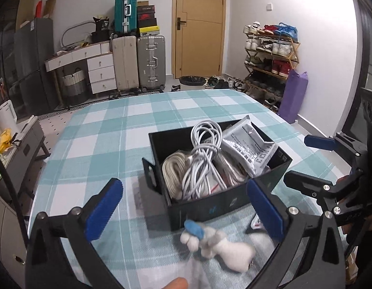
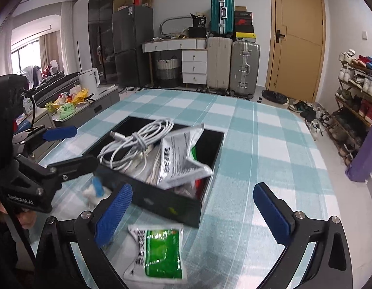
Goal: Organize soft objects
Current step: 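Grasp the white plush toy with the left gripper while the right grasps the green sachet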
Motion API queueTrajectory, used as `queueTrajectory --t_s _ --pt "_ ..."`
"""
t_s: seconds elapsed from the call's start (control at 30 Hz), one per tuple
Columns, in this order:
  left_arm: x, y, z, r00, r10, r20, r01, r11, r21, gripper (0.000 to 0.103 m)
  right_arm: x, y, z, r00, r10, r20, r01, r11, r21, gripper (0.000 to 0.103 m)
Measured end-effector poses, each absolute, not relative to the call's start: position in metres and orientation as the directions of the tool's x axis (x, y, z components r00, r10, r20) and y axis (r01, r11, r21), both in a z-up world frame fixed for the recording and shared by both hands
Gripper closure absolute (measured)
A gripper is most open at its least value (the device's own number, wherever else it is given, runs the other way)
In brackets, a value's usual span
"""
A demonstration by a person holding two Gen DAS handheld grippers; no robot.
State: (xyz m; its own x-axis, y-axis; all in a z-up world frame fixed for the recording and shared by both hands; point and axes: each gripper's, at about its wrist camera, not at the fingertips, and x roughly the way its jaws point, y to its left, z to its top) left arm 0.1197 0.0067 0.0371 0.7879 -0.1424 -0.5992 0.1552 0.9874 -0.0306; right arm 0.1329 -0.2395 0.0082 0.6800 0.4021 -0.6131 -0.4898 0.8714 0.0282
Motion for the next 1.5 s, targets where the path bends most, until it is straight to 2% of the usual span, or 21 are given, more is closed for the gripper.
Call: queueTrajectory --t_s 0.2,0.43,0.97,1.33,1.5 --pt "0.108 0.004 0.027 0.783 -0.128 -0.608 0.144 0.989 -0.022 0.0 0.132 -0.243 -0.009 0.635 0.366 -0.681 -0.474 0.88 0.032 0.001" --pt "0.101 0.003 0.019 0.77 -0.115 -0.627 0.145 0.989 -0.003 0.0 0.126 -0.239 -0.022 0.597 0.376 -0.709 -0.502 0.864 0.035 0.001" --pt "0.099 -0.008 -0.012 0.668 -0.159 -0.727 0.199 0.979 -0.032 0.0 0.124 -0.224 -0.051 0.452 0.401 -0.797 -0.58 0.811 0.079 0.001" --pt "0.115 0.0 -0.021 0.622 -0.174 -0.764 0.132 0.984 -0.117 0.0 0.128 -0.225 -0.06 0.433 0.367 -0.823 -0.577 0.814 0.06 0.001" --pt "0.119 -0.006 -0.025 0.61 -0.156 -0.777 0.116 0.987 -0.107 0.0 0.129 -0.228 -0.063 0.429 0.364 -0.826 -0.578 0.814 0.059 0.001"
